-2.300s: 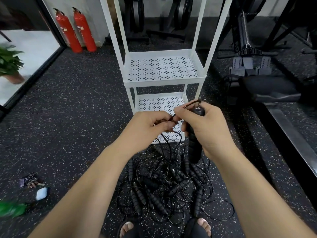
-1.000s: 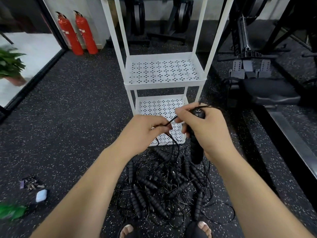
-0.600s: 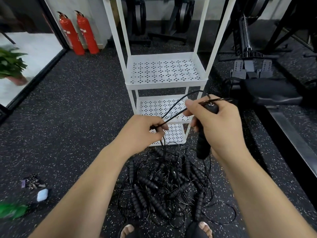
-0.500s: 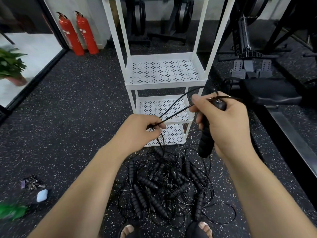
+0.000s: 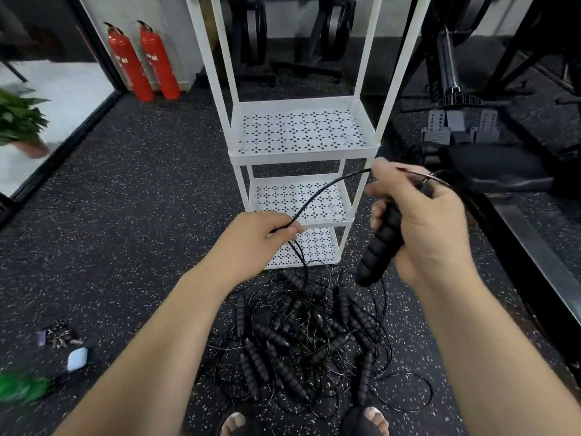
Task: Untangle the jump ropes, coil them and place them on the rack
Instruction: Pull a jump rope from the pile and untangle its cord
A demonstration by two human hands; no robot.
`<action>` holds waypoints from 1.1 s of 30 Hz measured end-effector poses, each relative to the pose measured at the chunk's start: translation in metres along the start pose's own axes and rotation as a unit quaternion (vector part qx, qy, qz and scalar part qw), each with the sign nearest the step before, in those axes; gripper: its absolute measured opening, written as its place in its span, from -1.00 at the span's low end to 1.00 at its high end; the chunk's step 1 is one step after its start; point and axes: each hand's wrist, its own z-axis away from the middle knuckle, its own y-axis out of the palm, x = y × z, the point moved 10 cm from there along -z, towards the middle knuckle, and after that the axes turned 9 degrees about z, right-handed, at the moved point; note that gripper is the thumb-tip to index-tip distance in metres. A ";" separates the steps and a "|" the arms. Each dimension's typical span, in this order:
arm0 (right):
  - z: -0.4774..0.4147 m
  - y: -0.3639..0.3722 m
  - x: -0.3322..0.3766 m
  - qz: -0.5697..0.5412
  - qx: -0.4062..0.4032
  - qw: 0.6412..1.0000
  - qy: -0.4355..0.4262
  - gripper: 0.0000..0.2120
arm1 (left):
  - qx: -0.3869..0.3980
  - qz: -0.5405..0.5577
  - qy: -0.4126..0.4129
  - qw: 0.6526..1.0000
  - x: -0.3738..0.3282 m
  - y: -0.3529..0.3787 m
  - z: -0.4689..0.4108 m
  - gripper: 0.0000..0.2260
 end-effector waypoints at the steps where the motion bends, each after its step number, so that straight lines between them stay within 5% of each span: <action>1: 0.000 0.006 -0.006 0.009 0.016 1.000 0.005 -0.83 | 0.001 0.001 0.001 1.000 -0.003 0.000 0.000 -0.82; 8: 0.009 0.043 -0.041 0.144 0.098 0.985 0.018 -0.84 | -0.004 -0.008 0.046 0.999 -0.021 0.007 0.001 -0.77; 16: 0.014 0.051 -0.047 0.239 0.098 0.966 -0.006 -0.88 | -0.013 0.000 0.069 0.998 -0.025 0.010 0.003 -0.79; 33: 0.009 0.012 -0.002 0.064 -0.001 0.998 -0.013 -0.83 | -0.060 -0.007 0.042 0.997 -0.014 -0.019 0.004 -0.80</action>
